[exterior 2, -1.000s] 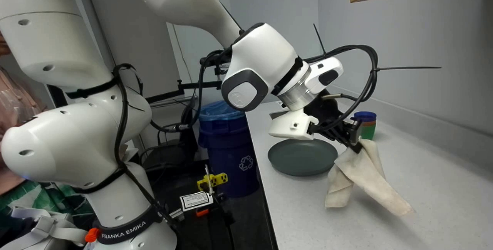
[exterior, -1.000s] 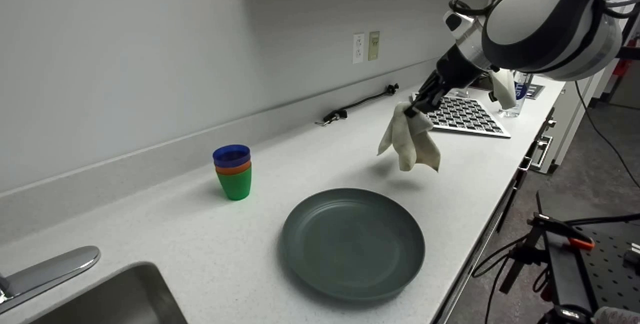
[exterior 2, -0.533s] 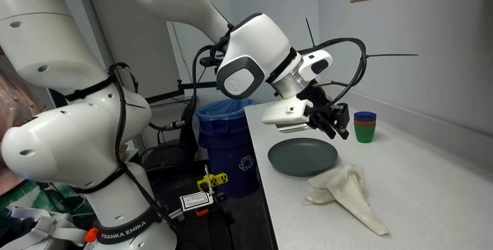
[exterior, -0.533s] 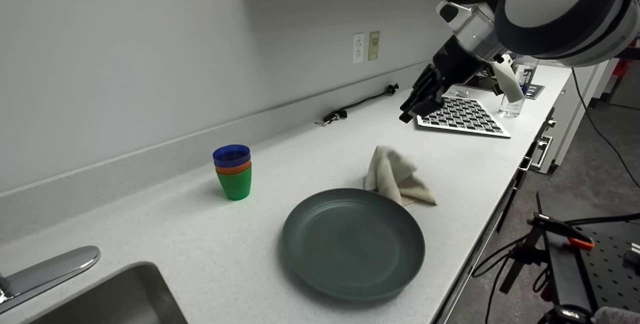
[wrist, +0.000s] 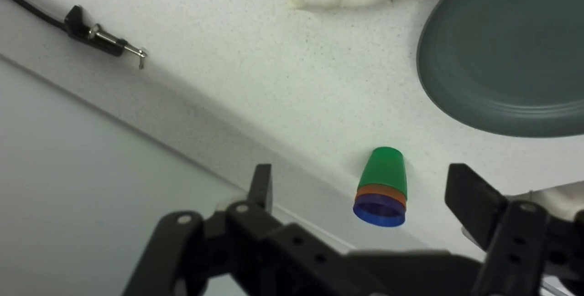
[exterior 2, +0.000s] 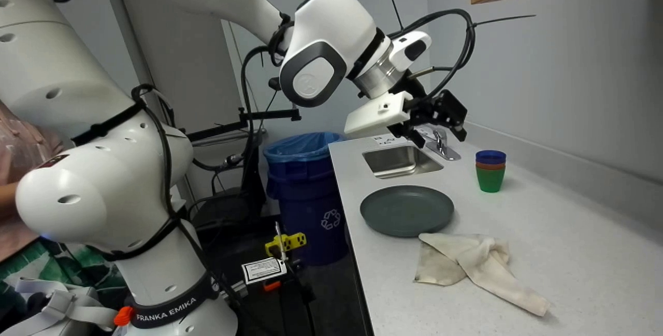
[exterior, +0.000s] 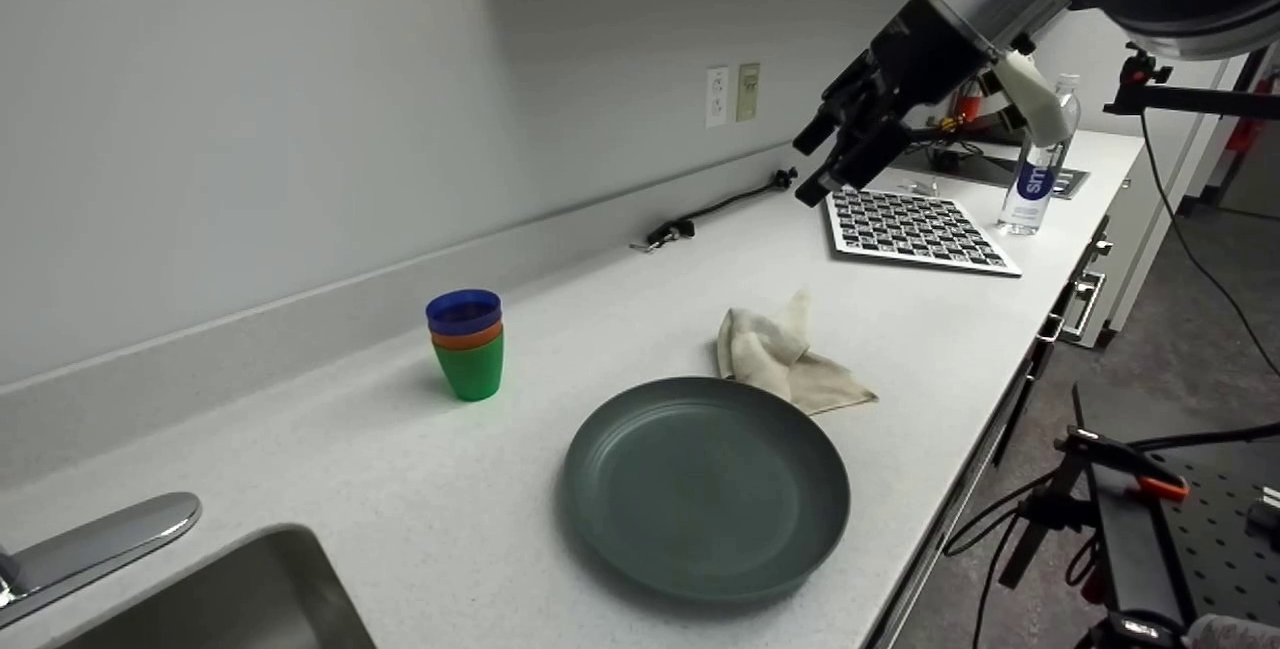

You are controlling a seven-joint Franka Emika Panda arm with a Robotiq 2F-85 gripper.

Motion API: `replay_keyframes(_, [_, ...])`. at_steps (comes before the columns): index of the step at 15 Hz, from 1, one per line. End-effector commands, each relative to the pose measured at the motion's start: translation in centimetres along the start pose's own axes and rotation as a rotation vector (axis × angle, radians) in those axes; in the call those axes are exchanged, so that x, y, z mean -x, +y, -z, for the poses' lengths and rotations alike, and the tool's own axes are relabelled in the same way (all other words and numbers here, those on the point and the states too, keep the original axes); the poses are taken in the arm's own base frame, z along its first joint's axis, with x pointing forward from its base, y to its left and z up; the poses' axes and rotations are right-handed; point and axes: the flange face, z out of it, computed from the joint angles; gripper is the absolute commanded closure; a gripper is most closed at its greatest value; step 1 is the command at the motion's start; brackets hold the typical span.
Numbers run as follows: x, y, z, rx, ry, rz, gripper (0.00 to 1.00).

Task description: Use the towel to wipe the top cupboard door

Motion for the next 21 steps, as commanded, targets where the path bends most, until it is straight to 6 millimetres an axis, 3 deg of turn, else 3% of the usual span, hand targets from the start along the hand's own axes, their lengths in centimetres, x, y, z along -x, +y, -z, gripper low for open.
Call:
replay_keyframes(1, [-0.7,-0.3,3.9,-0.056,0.033,0.012,0.0])
replay_keyframes(8, [-1.0,0.6,10.1,-0.196,0.008,-0.067,0.0])
replay_keyframes(14, [-1.9,-0.4,14.8,-0.305,0.052,-0.095,0.0])
replay_keyframes(17, [-2.1,-1.1,15.8,-0.29,0.085,-0.109,0.0])
replay_keyframes(18, [-2.2,-0.6,14.6,-0.291,0.067,-0.099,0.0])
replay_keyframes(21, [-2.3,-0.8,15.1,-0.292,0.077,-0.106,0.0])
